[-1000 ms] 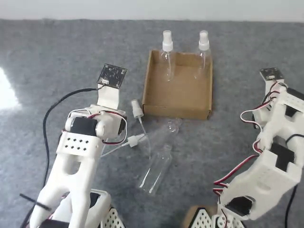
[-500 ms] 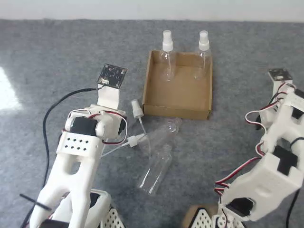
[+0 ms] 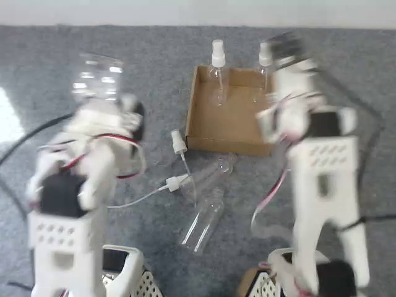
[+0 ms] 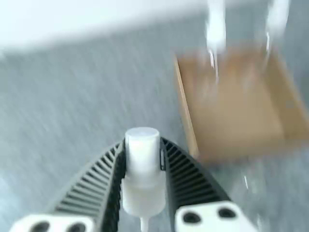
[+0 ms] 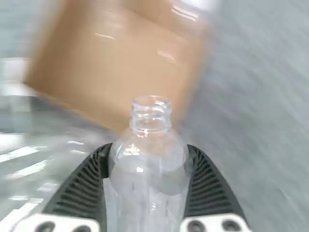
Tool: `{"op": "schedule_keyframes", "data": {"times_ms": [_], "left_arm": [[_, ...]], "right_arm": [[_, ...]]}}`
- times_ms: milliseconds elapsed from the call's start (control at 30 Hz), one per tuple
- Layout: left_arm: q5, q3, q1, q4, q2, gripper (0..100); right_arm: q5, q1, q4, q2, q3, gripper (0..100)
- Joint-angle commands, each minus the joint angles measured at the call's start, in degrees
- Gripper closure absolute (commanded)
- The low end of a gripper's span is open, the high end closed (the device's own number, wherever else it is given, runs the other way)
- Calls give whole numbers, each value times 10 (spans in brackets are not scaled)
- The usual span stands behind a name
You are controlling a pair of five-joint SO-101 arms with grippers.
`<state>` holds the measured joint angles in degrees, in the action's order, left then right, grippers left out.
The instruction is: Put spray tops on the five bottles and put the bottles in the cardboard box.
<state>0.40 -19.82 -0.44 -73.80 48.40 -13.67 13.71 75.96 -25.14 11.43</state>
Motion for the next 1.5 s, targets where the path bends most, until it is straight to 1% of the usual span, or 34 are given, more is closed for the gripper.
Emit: {"op": "schedule_keyframes", "data": {"times_ms": [0, 133, 233, 300, 400, 467, 567, 700, 767, 1033, 1233, 1367, 1467], "left_arm": [[27, 105, -49, 11, 18, 988], [118, 158, -97, 35, 22, 988], [171, 166, -102, 45, 22, 988], [206, 165, -102, 52, 22, 988], [248, 165, -93, 51, 22, 988], [249, 156, -71, 53, 18, 988], [249, 122, -47, 91, 22, 988], [249, 72, -42, 156, 18, 989], [251, 49, -41, 176, 20, 989], [251, 20, -40, 180, 19, 989], [251, -19, -40, 185, 18, 989], [252, -41, -40, 223, 18, 989], [252, -51, -30, 230, 18, 989]], "right_arm": [[43, 159, -100, -124, 103, 993], [48, 268, -256, -199, 252, 993], [48, 316, -349, -210, 327, 993], [51, 337, -376, -211, 355, 993], [62, 356, -379, -212, 367, 993], [60, 364, -378, -217, 368, 993], [62, 379, -378, -218, 369, 993], [60, 385, -372, -218, 369, 993], [63, 382, -377, -218, 369, 993], [63, 384, -488, -218, 438, 993], [63, 385, -492, -218, 439, 993], [63, 385, -493, -218, 438, 993], [63, 385, -493, -218, 439, 993]]}}
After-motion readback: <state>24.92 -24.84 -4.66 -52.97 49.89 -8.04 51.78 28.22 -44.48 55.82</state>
